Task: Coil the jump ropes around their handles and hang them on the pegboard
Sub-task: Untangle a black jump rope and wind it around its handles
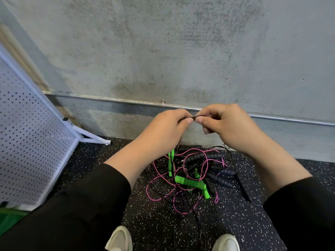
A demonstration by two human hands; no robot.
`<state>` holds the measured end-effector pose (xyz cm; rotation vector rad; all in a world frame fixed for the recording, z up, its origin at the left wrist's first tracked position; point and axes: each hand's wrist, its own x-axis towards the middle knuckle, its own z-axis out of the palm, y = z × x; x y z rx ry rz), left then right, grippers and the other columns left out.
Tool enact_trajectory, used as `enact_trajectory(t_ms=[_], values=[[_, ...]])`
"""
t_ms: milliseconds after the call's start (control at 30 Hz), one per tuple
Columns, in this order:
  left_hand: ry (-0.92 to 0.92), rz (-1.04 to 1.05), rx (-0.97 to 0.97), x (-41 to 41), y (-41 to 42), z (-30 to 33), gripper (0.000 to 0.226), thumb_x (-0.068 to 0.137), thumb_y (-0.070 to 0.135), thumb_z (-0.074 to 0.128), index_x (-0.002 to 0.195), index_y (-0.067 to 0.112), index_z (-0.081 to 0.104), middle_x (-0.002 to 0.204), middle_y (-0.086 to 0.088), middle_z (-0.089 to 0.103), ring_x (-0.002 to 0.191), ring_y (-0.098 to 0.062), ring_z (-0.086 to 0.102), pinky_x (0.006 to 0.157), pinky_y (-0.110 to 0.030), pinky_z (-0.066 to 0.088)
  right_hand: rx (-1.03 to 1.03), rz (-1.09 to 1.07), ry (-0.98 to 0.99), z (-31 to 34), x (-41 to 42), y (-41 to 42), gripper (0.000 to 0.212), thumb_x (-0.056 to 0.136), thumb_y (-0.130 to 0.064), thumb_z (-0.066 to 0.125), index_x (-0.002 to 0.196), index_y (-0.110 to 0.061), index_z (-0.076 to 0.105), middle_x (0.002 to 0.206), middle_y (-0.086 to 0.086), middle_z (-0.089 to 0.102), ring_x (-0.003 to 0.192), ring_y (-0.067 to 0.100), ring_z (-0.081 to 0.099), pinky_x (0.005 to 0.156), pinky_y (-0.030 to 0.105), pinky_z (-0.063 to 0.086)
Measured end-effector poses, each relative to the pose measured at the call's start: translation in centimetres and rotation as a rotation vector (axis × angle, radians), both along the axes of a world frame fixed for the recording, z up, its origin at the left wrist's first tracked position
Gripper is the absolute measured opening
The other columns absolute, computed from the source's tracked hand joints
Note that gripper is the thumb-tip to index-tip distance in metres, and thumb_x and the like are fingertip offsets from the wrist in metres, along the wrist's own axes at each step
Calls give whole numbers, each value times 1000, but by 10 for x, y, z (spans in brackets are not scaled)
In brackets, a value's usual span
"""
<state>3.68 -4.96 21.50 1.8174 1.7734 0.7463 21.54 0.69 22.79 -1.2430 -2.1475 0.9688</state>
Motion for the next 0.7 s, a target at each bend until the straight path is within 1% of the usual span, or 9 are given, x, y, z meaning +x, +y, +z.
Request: enact_trajectory(t_ms=[67, 167, 267, 333, 433, 500, 567, 667, 700], values=[[27, 104, 93, -6, 3, 1, 16, 104, 30, 54, 98, 24, 68, 74, 10, 59, 70, -9, 49, 61, -29, 28, -7, 17, -29, -1, 3, 0, 11, 95, -25, 70, 84, -26, 70, 65, 2, 69, 53, 18, 57, 51, 22, 38], [-101, 315, 304, -22, 6, 9, 18, 105, 22, 51, 90, 23, 61, 71, 14, 52, 67, 1, 47, 58, -22, 30, 4, -44, -115, 0, 12, 7, 12, 96, -23, 68, 86, -16, 71, 71, 2, 70, 43, 1, 47, 47, 11, 34], [-228, 573, 457, -40, 8, 18, 19, 106, 19, 47, 95, 19, 63, 74, 15, 53, 66, 5, 48, 60, -14, 32, -24, -104, -191, -5, 22, 15, 18, 97, -23, 67, 81, -16, 69, 79, 3, 74, 55, 7, 56, 54, 17, 41], [-268, 677, 447, -50, 8, 18, 21, 106, 22, 46, 99, 18, 65, 77, 13, 57, 71, -1, 49, 65, -22, 37, -58, -131, -196, -9, 24, 18, 20, 97, -25, 67, 79, -18, 69, 77, 0, 75, 68, 22, 64, 70, 29, 51], [-234, 576, 337, -51, 9, 14, 21, 104, 26, 52, 119, 20, 66, 105, 7, 66, 93, -8, 57, 84, -26, 45, -62, -166, -17, -9, 21, 18, 19, 97, -24, 67, 83, -13, 73, 72, 1, 74, 80, 29, 71, 85, 49, 59], [-149, 388, 322, -40, 6, 13, 33, 103, 28, 56, 135, 21, 60, 115, 8, 65, 88, -7, 54, 87, -26, 44, -39, -157, 45, -6, 16, 17, 18, 96, -24, 67, 85, -12, 74, 73, 2, 74, 84, 37, 69, 84, 55, 58], [-66, 189, 303, -24, 2, 12, 36, 103, 30, 57, 138, 24, 59, 116, 10, 67, 80, -1, 52, 85, -27, 44, -8, -106, 27, -4, 9, 14, 17, 96, -24, 68, 85, -13, 75, 72, 1, 73, 80, 36, 69, 81, 56, 57], [52, 22, 205, -5, -2, 5, 33, 105, 29, 53, 136, 23, 63, 128, 4, 69, 112, -11, 61, 99, -32, 45, 1, -63, 19, -3, 3, 9, 14, 96, -23, 68, 87, -16, 75, 71, 0, 73, 75, 28, 70, 82, 54, 57], [73, 2, 167, -3, -2, 3, 32, 105, 29, 52, 135, 24, 63, 127, 5, 69, 114, -14, 61, 98, -33, 46, -3, -58, 22, -3, 2, 9, 13, 96, -22, 68, 87, -17, 75, 71, 0, 73, 74, 26, 70, 83, 53, 57]])
